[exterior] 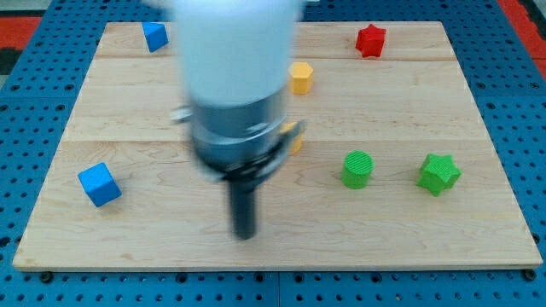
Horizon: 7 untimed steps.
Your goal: Move blue cube to the center left of the board
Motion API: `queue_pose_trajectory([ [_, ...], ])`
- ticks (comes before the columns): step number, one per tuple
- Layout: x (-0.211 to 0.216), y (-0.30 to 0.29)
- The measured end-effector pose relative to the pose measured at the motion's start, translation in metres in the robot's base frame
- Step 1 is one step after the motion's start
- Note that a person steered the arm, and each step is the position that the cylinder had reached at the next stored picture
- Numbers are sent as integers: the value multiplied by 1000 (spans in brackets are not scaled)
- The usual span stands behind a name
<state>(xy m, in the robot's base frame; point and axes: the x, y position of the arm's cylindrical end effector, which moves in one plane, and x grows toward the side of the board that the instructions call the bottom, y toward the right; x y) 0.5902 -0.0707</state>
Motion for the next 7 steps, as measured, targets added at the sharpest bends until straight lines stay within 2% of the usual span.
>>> queue_pose_trajectory([
  [1, -7, -97],
  [3, -66, -166],
  [4, -70, -195],
  [5, -92, -197],
  [7, -101, -141],
])
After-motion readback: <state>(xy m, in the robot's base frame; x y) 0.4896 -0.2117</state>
